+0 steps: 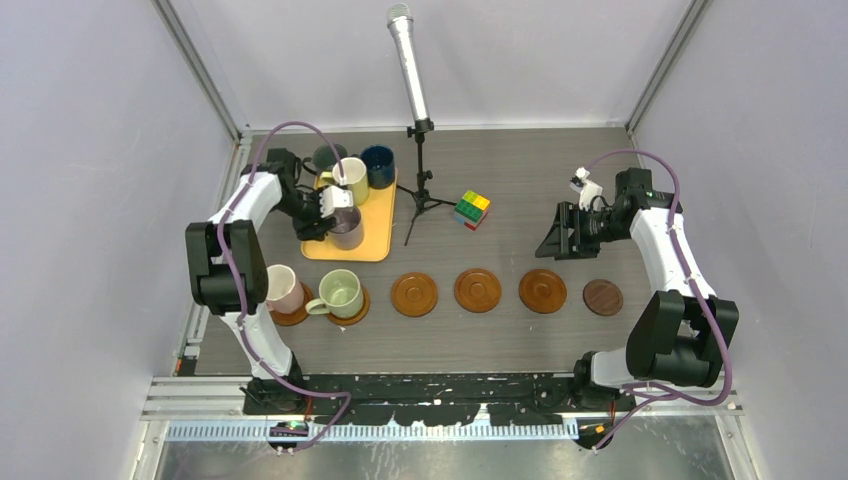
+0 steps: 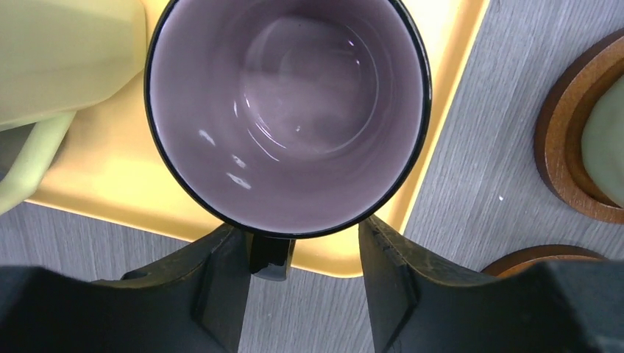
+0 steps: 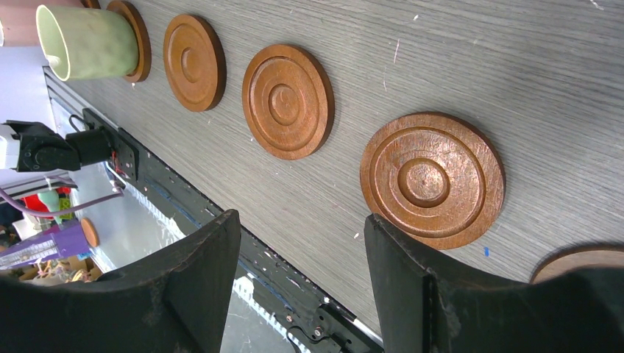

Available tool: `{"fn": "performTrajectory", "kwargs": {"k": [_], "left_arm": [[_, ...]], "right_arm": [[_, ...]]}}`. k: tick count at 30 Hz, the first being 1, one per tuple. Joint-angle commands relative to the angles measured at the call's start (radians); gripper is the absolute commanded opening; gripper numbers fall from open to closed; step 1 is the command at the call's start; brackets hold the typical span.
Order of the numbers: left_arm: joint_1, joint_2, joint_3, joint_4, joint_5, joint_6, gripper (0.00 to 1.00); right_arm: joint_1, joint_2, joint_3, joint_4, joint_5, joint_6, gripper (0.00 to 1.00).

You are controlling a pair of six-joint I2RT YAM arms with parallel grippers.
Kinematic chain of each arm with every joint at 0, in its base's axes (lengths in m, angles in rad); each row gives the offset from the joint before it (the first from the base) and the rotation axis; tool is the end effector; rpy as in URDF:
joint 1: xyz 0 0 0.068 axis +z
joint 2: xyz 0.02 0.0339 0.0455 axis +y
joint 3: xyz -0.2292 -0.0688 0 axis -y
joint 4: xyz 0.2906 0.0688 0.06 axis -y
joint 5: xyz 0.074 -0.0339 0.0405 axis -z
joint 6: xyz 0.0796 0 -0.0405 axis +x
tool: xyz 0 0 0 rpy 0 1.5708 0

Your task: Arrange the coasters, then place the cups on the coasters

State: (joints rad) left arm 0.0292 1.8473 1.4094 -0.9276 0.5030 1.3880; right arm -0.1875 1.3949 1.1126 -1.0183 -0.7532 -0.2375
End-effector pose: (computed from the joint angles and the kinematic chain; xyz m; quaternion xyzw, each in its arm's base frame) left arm 0.4014 -0.0267 0.1244 0.6252 0.7335 -0.1234 0.2364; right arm 0.3157 -0.0045 0.1886 -0.0726 0.9199 0.3298 0.1993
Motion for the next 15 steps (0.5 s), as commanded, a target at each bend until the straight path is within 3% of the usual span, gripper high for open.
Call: {"fn": "performTrajectory", "kwargs": {"k": [1, 4, 12, 15], "left_arm": [[-0.003, -0.021, -0.006, 0.036, 0.037, -0.064, 0.53], [-0.003, -0.015, 0.000, 0.046, 0.046, -0.124, 0.44], [0.020, -0.046, 0.067, -0.004, 0.063, -0.350, 0.01], [0.021, -0.107, 0.042, 0.028, 0.079, -0.437, 0.00]], "right_arm": [[-0.005, -0.018, 0.008, -0.003, -0.023, -0.013, 0.67], [-0.006, -0.019, 0.007, -0.002, -0.021, -0.014, 0.67], [-0.014, -0.039, 0.006, -0.002, -0.020, -0.010, 0.67], [-0.016, -0.043, 0.010, -0.003, -0.026, -0.009, 0.67]]}}
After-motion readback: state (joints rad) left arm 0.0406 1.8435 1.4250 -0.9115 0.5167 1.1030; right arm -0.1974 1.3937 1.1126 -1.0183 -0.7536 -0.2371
